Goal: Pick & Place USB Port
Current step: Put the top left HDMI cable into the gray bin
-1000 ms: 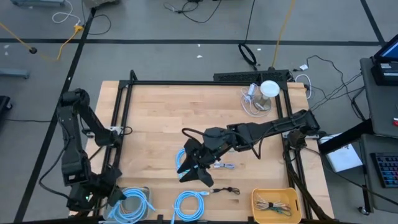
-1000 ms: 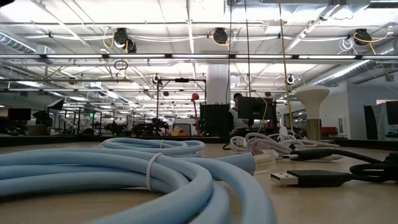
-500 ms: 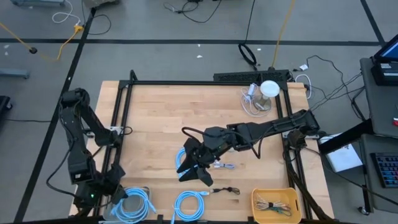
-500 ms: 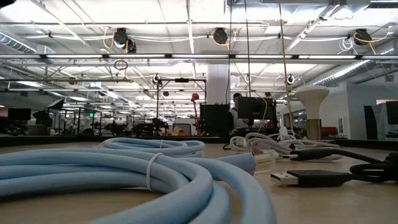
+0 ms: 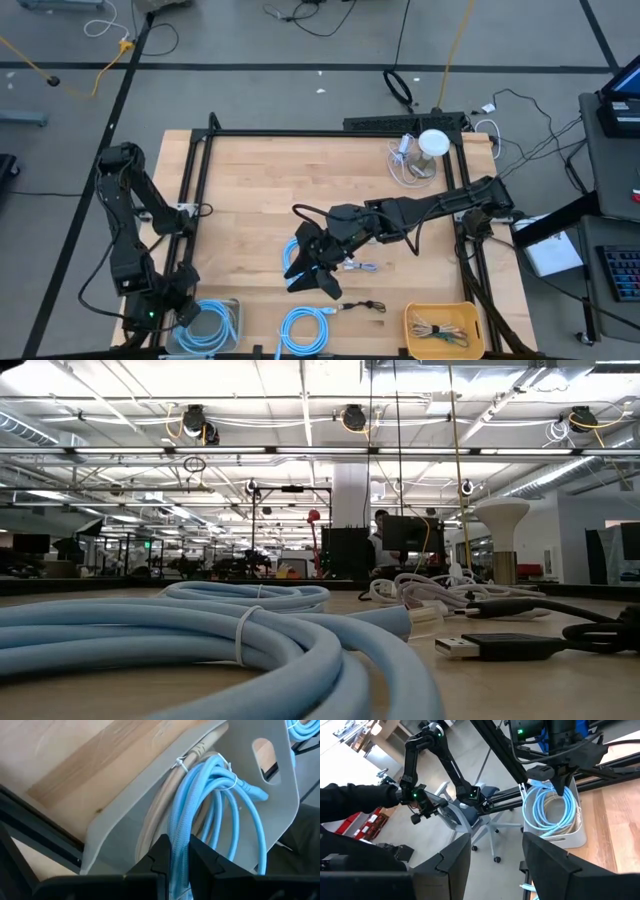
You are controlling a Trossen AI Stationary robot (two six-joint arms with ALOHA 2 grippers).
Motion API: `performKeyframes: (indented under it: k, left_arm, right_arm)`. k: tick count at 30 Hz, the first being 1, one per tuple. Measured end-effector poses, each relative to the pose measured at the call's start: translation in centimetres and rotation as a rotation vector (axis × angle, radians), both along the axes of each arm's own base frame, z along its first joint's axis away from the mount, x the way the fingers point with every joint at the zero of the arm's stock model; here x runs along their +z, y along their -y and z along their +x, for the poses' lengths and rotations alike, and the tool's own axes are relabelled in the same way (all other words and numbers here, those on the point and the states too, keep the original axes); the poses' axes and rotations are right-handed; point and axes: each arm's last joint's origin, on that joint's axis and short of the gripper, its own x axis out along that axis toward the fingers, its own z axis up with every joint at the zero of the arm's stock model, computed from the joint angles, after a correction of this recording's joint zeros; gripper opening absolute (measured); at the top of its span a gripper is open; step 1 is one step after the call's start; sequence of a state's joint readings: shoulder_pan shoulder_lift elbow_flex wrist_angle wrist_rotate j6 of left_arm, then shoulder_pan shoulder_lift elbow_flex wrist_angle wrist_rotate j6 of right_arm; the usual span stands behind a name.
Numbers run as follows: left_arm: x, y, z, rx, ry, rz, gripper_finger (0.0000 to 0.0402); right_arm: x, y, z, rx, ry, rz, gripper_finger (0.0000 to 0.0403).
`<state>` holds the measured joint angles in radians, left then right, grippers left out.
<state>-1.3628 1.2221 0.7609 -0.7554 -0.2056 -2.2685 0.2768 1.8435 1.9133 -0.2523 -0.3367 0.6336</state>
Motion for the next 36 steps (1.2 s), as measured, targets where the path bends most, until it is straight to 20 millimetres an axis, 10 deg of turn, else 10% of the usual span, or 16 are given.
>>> performKeyframes:
  k: [11,25,36]
  left_arm:
    - [0.0,-0.1,0.1,-0.012,0.034,0.024,0.0040]
    - [0.1,0.0,0.7,0.005,0.099,0.014,0.0193]
    - [0.5,0.2,2.6,0.020,0.227,-0.008,0.0215]
  right_arm:
    - [0.1,0.0,0.0,-0.001,0.012,0.009,0.0171]
    - [0.1,0.0,0.1,-0.012,0.006,0.016,0.0171]
    - [0.1,0.0,0.1,-0.026,0.005,0.015,0.0171]
